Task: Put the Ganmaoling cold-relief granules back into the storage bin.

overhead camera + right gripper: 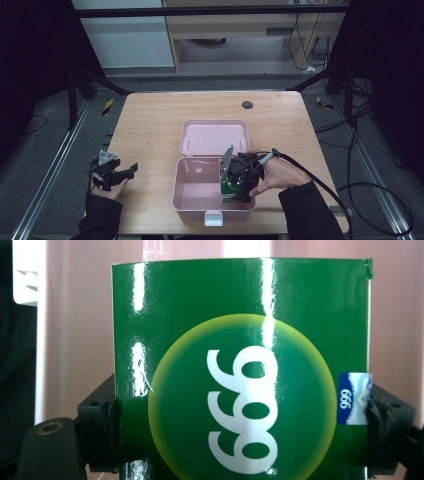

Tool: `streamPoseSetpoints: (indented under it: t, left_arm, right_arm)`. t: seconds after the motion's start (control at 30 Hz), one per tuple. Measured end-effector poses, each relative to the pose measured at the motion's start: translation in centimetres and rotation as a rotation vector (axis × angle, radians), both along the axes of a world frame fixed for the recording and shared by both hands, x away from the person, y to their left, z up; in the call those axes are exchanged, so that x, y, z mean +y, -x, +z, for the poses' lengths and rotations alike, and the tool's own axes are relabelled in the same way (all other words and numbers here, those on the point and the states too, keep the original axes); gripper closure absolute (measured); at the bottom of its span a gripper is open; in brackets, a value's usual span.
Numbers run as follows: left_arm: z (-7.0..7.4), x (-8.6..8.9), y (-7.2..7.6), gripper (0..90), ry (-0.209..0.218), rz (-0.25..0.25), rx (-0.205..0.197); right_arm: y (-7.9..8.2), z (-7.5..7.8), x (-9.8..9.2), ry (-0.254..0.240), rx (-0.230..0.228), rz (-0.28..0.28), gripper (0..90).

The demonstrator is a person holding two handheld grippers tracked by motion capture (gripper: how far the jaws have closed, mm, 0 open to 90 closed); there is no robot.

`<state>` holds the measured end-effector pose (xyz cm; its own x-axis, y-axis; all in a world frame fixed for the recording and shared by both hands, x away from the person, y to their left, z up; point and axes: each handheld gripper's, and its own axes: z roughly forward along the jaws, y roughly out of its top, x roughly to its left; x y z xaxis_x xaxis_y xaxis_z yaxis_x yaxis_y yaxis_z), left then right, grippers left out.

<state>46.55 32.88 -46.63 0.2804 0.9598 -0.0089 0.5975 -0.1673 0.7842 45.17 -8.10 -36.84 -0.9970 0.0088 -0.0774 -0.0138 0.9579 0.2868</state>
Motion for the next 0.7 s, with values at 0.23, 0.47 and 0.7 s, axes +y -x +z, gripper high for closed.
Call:
streamPoseSetpoints:
  t: [0.23, 0.47, 0.7]
  left_arm:
    - [0.0, 0.0, 0.0, 27.7, -0.001, 0.000, 0.000]
    - [0.0, 0.0, 0.0, 27.6, 0.000, -0.001, 0.000]
    - [0.0, 0.0, 0.0, 27.6, -0.002, -0.002, 0.000]
  right_arm:
    - [0.0, -0.4, 0.3, 0.004, 0.009, 0.008, 15.5]
    - [-0.3, -1.3, 0.0, 0.006, 0.016, -0.011, 14.0]
    - [-0.5, -0.9, -0.4, -0.036, -0.004, -0.039, 11.2]
